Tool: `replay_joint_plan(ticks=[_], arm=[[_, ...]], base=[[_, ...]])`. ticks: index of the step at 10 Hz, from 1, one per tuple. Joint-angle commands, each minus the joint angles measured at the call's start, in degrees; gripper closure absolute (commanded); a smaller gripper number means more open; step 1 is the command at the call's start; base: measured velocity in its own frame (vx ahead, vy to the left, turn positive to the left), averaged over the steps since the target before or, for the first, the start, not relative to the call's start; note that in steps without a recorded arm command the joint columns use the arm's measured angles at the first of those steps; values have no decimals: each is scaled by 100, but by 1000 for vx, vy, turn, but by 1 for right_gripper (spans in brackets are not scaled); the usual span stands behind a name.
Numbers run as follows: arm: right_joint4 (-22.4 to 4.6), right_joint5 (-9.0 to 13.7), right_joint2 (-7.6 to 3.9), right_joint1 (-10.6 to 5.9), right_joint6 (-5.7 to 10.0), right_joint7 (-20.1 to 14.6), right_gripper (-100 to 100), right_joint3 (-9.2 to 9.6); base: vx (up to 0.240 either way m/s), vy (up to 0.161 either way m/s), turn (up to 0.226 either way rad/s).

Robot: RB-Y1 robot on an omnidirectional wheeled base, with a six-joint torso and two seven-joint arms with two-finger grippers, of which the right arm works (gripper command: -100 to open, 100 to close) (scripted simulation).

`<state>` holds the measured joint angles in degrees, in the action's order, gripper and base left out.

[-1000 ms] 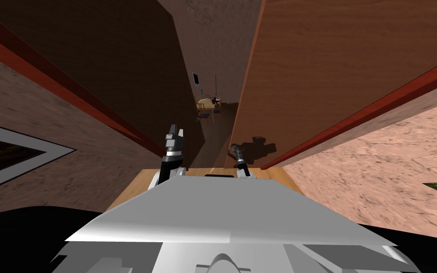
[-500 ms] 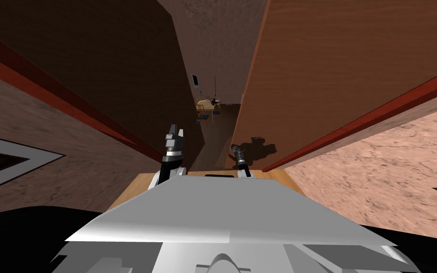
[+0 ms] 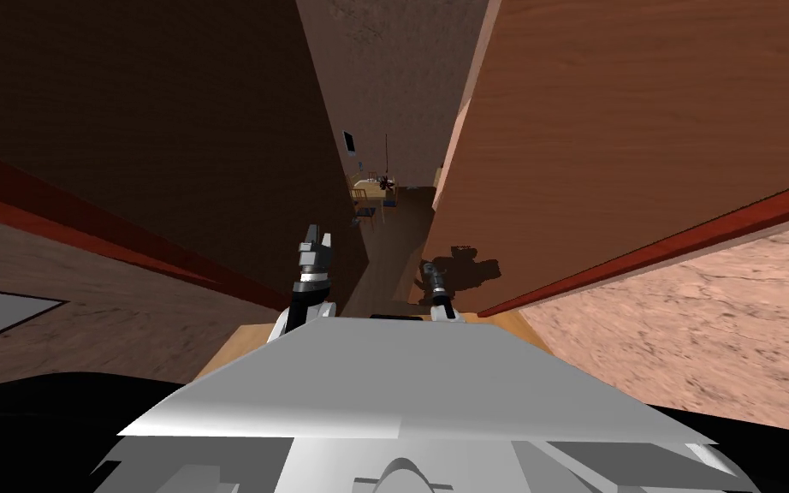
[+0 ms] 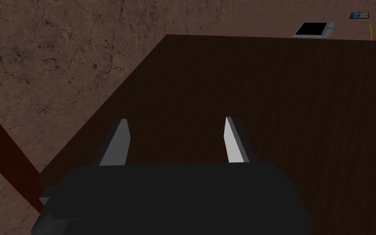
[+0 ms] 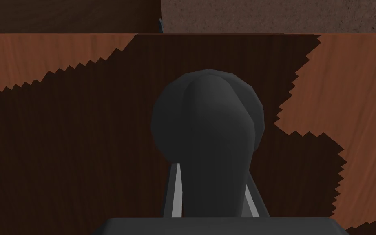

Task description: Push the door open

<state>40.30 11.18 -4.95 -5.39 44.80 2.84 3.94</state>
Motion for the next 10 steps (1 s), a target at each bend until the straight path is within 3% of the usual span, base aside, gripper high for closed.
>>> replay_joint_plan(ticks=[1, 5, 7, 10], arm=[[-60, 76, -76, -50, 49, 39, 100, -175], [-111, 210, -105, -66, 50, 128, 100, -462], [-117, 227, -108, -68, 50, 139, 100, -498], [-155, 325, -121, -79, 50, 205, 100, -710]], base=[[189, 82, -71], [204, 83, -70], [105, 41, -22], [154, 73, -80]])
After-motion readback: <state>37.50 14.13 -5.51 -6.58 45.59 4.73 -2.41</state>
